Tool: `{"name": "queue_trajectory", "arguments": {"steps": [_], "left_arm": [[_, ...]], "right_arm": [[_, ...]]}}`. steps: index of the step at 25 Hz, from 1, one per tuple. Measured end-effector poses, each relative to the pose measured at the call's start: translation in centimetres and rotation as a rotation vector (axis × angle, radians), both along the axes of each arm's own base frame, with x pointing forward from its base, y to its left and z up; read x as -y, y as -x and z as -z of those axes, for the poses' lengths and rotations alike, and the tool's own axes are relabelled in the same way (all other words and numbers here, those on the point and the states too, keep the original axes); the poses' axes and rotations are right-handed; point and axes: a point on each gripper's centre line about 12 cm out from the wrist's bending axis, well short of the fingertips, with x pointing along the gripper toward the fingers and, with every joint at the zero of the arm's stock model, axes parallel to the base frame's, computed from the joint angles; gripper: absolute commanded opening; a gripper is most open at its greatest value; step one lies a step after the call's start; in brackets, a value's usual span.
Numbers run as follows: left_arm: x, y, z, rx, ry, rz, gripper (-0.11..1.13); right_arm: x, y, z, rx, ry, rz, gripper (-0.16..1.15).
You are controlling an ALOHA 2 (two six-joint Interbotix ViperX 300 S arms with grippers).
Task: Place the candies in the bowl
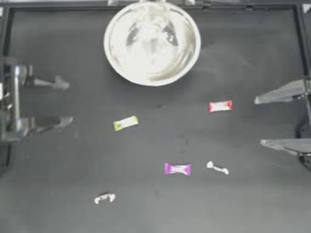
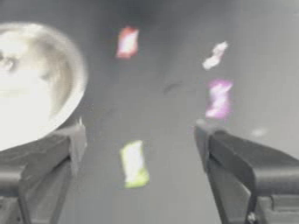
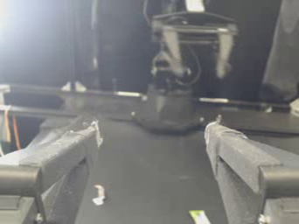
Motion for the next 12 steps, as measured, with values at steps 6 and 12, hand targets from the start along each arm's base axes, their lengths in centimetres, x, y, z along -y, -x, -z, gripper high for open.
{"name": "queue_trajectory", "arguments": {"steps": [6, 12], "left_arm": [[-1.7, -3.0, 1.3, -0.215, 0.051, -0.039, 1.02], [-2.9, -6.2, 2.9, -0.366, 0.067, -0.048, 1.02]], "right_arm": [[0.0, 0.0, 0.0, -0.002, -0.009, 0.002, 1.0], [0.0, 0.0, 0.1, -0.005, -0.01, 0.003, 1.0]]}}
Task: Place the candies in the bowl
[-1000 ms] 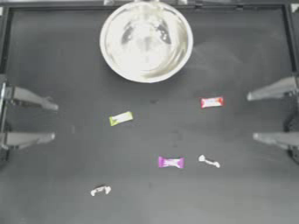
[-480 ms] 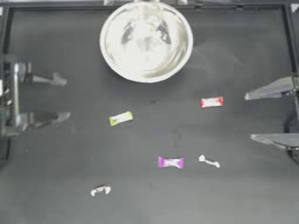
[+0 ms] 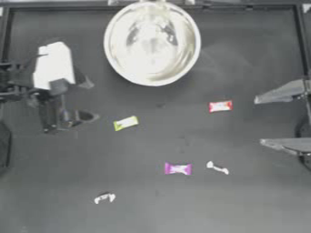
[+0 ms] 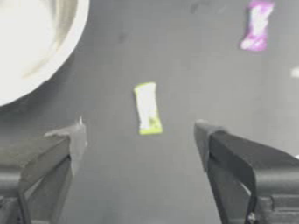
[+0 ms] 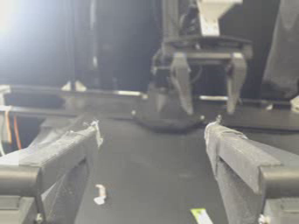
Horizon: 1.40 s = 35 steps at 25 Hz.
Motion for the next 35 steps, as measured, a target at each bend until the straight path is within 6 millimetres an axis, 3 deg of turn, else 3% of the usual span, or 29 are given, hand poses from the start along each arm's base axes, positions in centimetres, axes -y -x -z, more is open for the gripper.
{"name": "queue_trajectory", "arguments": {"steps": [6, 19, 26, 35], "left_arm": [[-0.8, -2.2, 1.6, -0.082, 0.014, -0.003, 1.02], [-2.0, -6.9, 7.9, -0.274, 0.068, -0.005, 1.02], [-2.2, -7.7, 11.1, -0.36, 0.103, -0.019, 1.02], [-1.4, -9.2, 12.6, -0.394, 0.105, 0.009, 1.02]], "right_arm": [[0.0, 0.0, 0.2, -0.008, -0.001, 0.0, 1.0], [0.1, 0.1, 0.7, -0.018, -0.015, 0.004, 1.0], [0.1, 0.1, 1.0, -0.026, -0.013, 0.003, 1.0], [0.1, 0.1, 1.2, -0.029, -0.015, 0.004, 1.0]]}}
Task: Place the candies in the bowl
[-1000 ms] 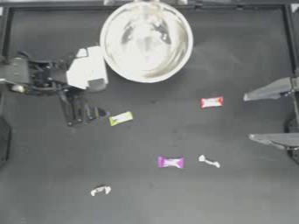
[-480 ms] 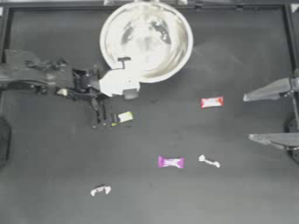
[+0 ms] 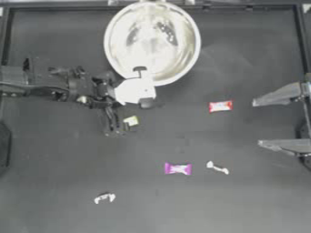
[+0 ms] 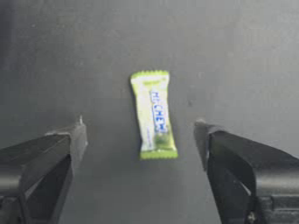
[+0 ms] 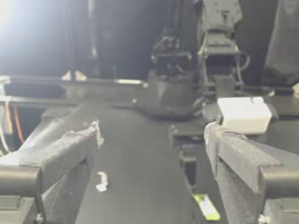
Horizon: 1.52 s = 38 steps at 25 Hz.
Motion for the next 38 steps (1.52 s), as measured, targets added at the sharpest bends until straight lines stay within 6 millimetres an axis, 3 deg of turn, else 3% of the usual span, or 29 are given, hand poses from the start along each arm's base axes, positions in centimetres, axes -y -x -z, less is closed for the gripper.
{"name": "queue_trajectory", "arguments": {"steps": [15, 21, 25, 31, 38], "left_arm": [[0.3, -0.7, 3.0, -0.071, 0.014, 0.015, 1.02], [0.2, -0.8, 3.1, -0.073, 0.013, 0.015, 0.98], [0.2, -0.9, 3.2, -0.085, 0.016, 0.015, 0.77], [0.1, -1.0, 3.1, -0.11, 0.021, 0.016, 0.22], [0.7, -1.3, 2.8, -0.119, 0.018, 0.05, 0.21]], "right_arm": [[0.0, 0.1, 0.3, -0.005, 0.0, 0.0, 1.0], [0.0, 0.1, 0.3, -0.003, 0.0, 0.0, 1.0], [0.0, 0.1, 0.3, -0.003, 0.0, 0.0, 1.0], [0.0, 0.1, 0.2, -0.003, 0.0, 0.002, 1.0], [0.0, 0.2, 0.4, -0.006, 0.0, 0.0, 1.0]]}}
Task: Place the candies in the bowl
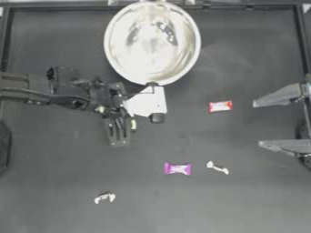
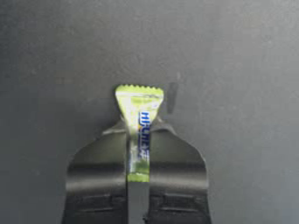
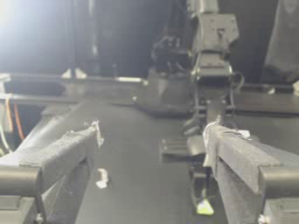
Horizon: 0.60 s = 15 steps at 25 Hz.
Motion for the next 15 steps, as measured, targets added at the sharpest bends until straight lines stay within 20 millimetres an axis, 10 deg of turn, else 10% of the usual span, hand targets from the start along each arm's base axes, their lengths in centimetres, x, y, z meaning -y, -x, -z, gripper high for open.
{"name": "queue_trajectory", "arguments": {"steps": [4, 15], "left_arm": [[0.5, -0.5, -1.4, 0.035, -0.011, 0.034, 0.21], [-2.1, -1.1, -13.0, 0.392, -0.167, 0.107, 0.21]], "right_arm": [[0.0, 0.0, 0.0, 0.0, 0.0, 0.0, 1.0], [0.0, 0.0, 0.0, 0.0, 0.0, 0.0, 0.99]]}}
